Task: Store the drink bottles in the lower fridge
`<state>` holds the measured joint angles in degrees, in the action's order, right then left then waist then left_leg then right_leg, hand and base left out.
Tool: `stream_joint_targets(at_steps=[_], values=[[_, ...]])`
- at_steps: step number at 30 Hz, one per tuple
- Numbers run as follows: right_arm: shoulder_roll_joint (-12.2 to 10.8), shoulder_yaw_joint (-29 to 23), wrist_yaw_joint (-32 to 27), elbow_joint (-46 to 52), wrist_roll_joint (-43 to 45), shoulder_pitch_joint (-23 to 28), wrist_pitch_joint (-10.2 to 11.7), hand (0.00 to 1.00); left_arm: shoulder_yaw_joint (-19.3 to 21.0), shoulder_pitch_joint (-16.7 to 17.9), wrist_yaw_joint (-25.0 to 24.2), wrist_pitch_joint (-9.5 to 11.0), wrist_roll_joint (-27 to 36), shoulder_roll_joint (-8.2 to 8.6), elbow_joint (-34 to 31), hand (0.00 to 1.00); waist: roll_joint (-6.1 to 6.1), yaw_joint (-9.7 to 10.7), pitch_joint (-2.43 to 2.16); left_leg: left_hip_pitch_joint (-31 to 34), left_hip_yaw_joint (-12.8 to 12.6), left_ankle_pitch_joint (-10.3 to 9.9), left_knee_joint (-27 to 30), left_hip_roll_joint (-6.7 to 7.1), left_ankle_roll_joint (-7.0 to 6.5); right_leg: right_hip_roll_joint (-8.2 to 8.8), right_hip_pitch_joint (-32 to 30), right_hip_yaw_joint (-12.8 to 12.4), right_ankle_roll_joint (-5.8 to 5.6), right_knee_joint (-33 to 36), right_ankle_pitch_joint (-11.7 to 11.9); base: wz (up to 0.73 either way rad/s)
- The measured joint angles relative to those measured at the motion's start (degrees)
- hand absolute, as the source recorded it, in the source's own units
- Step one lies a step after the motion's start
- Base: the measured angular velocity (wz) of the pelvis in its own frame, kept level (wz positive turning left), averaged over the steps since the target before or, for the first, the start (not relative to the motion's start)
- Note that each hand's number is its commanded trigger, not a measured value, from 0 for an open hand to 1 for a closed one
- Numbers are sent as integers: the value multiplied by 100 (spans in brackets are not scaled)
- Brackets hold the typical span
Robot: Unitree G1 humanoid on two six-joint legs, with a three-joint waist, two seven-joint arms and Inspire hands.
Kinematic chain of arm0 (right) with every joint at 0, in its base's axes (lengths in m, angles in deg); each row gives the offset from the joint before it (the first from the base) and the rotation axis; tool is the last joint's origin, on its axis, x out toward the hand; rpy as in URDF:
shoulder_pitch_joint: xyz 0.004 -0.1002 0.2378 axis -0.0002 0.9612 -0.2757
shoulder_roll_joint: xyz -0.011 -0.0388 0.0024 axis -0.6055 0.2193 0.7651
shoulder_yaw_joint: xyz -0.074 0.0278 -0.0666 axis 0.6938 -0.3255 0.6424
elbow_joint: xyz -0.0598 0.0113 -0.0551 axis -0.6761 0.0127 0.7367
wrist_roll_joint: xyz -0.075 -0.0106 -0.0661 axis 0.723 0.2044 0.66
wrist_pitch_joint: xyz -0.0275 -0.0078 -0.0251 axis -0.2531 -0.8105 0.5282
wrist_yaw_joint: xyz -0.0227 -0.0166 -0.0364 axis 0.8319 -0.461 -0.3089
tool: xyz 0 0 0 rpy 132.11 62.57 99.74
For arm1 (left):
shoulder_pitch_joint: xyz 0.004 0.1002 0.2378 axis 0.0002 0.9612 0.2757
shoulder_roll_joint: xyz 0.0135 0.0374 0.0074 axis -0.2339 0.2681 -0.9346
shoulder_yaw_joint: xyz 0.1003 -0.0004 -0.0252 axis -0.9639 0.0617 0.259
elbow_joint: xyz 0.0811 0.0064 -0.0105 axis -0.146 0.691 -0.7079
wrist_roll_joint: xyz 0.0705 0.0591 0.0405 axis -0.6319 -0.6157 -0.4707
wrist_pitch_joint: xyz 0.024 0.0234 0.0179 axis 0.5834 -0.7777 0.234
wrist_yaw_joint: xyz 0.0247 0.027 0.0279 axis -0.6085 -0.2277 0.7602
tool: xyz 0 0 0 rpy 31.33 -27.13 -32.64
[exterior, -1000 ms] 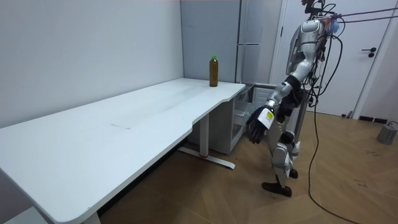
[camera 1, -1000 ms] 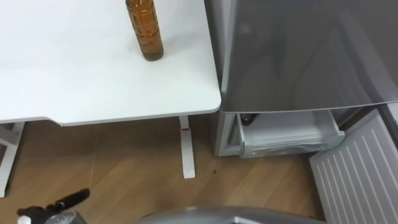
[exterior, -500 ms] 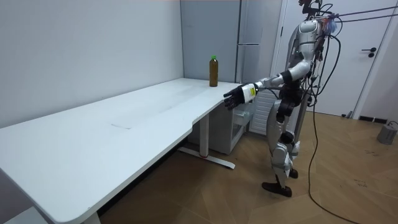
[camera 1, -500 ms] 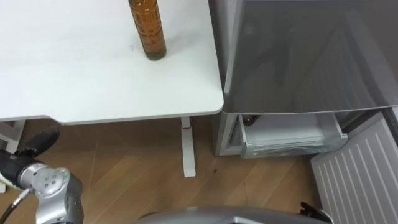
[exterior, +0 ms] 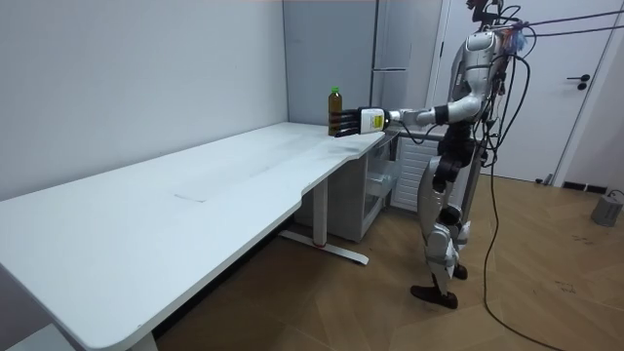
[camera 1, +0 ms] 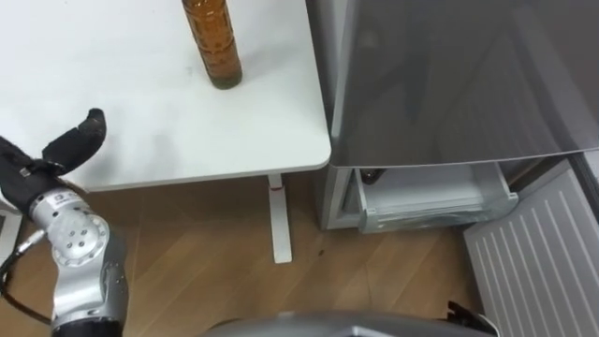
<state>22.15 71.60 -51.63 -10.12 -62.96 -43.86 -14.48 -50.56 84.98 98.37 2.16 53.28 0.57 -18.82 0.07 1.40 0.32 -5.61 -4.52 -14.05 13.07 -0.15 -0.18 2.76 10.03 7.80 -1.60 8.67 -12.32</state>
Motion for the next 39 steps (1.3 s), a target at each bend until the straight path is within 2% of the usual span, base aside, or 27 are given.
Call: stream_joint_targets(at_steps=[10,14,18,24,32,39], values=[[-2,-35,12,-226,7,-87,-9,0,-66,-49,-593,-25,29,2,2,0,-40,96,0,-14,-46,1,9,-6,-1,0,2,-30,0,11,0,-1],[-1,-65,6,-211,16,-97,-20,0,-77,-60,-1005,-134,98,2,1,0,16,167,23,35,-61,-2,2,-10,-2,-2,-26,-44,1,13,0,-1],[35,-64,10,-164,12,-83,-19,0,-131,-214,-1337,-266,439,0,0,0,71,174,6,40,-123,0,-26,-17,-2,-9,-104,-133,7,34,4,-9],[27,-62,-59,-115,22,-75,-19,0,-222,-434,-1582,-309,1003,-1,0,0,126,303,-10,-7,-153,2,-37,-16,-1,-9,-96,-186,6,26,4,-4],[6,-63,-119,-22,31,9,-39,0,-248,-454,-1784,-481,1260,-7,0,0,84,333,0,-36,-193,2,-30,-21,-1,-11,-101,-300,6,38,4,-5],[4,-54,-244,18,196,32,-250,0,-242,-596,-1923,-718,1454,-104,2,0,60,326,11,-53,-229,-3,5,-52,-4,-35,-140,-327,9,152,5,-3]])
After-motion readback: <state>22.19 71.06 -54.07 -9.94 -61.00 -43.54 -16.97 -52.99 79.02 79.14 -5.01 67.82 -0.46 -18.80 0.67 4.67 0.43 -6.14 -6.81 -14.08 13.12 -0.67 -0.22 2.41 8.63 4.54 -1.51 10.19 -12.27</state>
